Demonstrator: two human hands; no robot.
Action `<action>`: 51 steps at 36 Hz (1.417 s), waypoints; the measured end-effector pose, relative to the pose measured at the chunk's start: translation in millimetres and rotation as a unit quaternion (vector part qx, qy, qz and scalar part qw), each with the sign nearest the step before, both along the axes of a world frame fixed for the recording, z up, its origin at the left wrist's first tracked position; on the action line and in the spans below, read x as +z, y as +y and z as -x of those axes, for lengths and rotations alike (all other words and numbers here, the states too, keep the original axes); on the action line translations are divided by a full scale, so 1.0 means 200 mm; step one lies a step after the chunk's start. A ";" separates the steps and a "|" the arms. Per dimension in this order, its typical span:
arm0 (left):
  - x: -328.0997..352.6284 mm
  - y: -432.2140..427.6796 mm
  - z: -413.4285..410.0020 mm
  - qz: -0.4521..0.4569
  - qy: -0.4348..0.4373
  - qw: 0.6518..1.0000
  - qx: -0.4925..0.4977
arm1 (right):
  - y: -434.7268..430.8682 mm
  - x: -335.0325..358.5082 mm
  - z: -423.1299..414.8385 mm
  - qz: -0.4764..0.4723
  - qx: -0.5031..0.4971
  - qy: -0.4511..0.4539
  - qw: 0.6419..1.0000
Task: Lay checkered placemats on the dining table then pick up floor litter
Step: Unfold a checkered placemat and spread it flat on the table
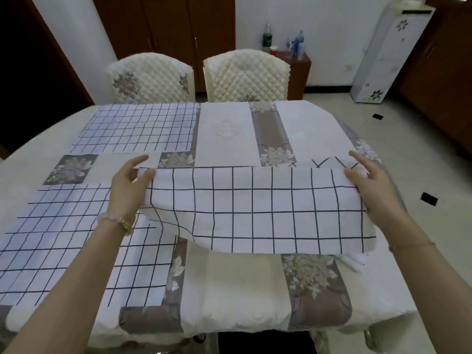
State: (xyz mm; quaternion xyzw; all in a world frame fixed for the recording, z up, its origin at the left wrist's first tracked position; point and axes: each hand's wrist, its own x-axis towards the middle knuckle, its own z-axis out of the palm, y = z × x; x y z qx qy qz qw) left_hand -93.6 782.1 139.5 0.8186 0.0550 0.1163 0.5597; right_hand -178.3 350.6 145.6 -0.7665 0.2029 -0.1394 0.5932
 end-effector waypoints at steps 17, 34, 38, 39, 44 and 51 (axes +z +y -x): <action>-0.52 0.04 0.24 -0.023 0.188 0.981 -0.045 | 0.03 -0.48 0.19 -0.062 -0.052 0.170 0.982; -0.62 0.01 0.24 -0.047 0.247 0.968 -0.028 | 0.00 -0.62 0.23 -0.021 -0.097 0.194 0.976; -0.62 -0.05 0.22 -0.063 0.231 0.971 -0.017 | -0.03 -0.63 0.21 0.004 -0.116 0.188 0.975; -0.62 -0.07 0.21 -0.065 0.231 0.971 -0.016 | -0.04 -0.63 0.21 0.013 -0.122 0.187 0.975; -0.63 -0.13 0.18 -0.084 0.231 0.969 -0.015 | -0.09 -0.63 0.19 0.053 -0.135 0.189 0.971; -0.64 -0.19 0.14 -0.140 0.247 0.959 -0.022 | -0.19 -0.65 0.19 0.068 -0.135 0.209 0.966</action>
